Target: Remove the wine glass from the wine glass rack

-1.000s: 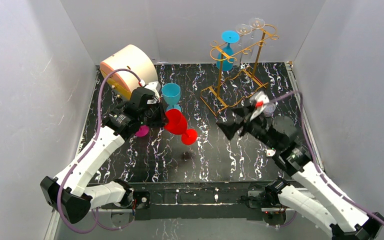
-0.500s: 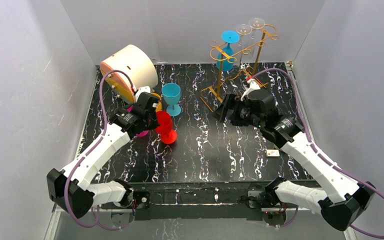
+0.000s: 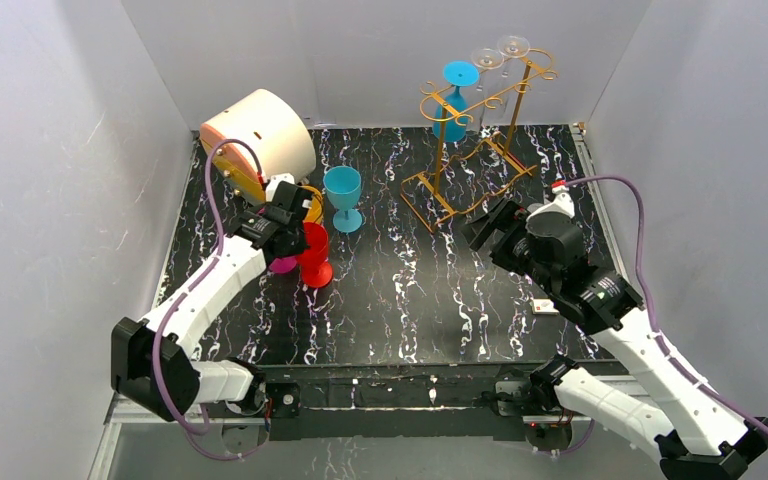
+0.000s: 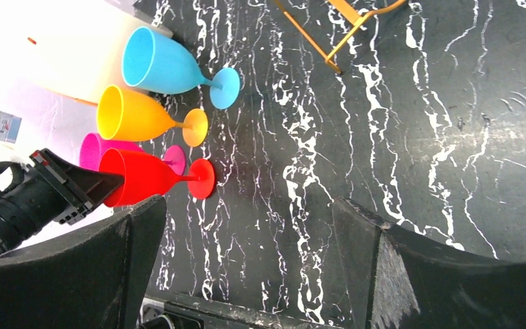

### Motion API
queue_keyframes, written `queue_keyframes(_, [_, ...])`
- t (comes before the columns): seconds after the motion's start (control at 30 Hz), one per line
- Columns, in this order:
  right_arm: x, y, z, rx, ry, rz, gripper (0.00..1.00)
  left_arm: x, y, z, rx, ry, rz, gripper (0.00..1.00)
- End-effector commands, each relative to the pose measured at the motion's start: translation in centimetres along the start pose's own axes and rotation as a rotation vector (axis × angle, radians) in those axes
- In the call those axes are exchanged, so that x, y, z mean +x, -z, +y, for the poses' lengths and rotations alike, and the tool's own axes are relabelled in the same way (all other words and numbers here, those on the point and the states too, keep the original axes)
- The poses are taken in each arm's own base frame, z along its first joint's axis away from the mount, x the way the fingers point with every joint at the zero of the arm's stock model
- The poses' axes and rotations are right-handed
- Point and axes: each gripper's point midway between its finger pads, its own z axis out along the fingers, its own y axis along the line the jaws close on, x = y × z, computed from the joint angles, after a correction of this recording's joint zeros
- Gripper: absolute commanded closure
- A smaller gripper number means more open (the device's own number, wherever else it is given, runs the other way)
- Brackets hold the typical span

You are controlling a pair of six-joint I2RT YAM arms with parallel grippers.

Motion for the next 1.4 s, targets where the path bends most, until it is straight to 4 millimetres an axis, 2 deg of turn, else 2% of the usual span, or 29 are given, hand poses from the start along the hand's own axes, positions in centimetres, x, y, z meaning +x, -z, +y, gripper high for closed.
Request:
queue_keyframes(0.0, [-1.5, 0.6, -0.4, 0.036, -0.041, -0.069, 0.01, -0.4, -0.5, 0.5, -0.023, 0.009, -0.013, 1.00])
queue_keyframes(0.3, [-2.8, 1.4, -0.5, 0.012, -0.046, -0.148, 0.01, -0.7, -0.9, 1.1, -0.013, 0.024, 0.003, 1.00])
queue_keyframes(0.37, [-2.5, 1.2, -0.5, 0.012, -0.039, -0.136, 0.01, -0.7, -0.9, 0.9, 0.001, 0.027, 0.005, 0.99])
queue_keyframes(0.43, [-1.7, 0.6, -0.8, 0.029, -0.018, -0.100, 0.01, -0.4, -1.1, 0.7, 0.007, 0.020, 0.024, 0.91])
queue_keyframes(0.53, [-0.4, -0.3, -1.5, 0.073, 0.003, -0.042, 0.01, 0.2, -1.4, 0.9, -0.009, 0.011, 0.046, 0.88])
queue_keyframes(0.67, [0.7, -1.2, -1.5, 0.079, 0.010, 0.010, 0.01, 0.3, -1.2, 0.8, 0.001, 0.002, 0.051, 0.82])
queue_keyframes(0.83, [0.8, -1.7, -1.4, 0.079, 0.021, 0.013, 0.01, -0.3, -0.4, 0.3, 0.040, 0.011, 0.040, 0.70])
queue_keyframes(1.03, [0.8, -1.9, -1.6, 0.083, 0.052, 0.011, 0.01, -0.8, 0.5, 0.2, 0.059, 0.015, 0.039, 0.65])
queue_keyframes(1.2, [1.3, -2.7, -1.8, 0.063, 0.105, 0.018, 0.01, -1.8, 2.1, -0.4, 0.116, -0.005, 0.022, 0.62])
queue_keyframes(1.37, [2.0, -4.2, -3.5, 0.125, 0.136, 0.017, 0.01, -2.6, 4.3, 0.1, 0.144, 0.003, -0.015, 0.42])
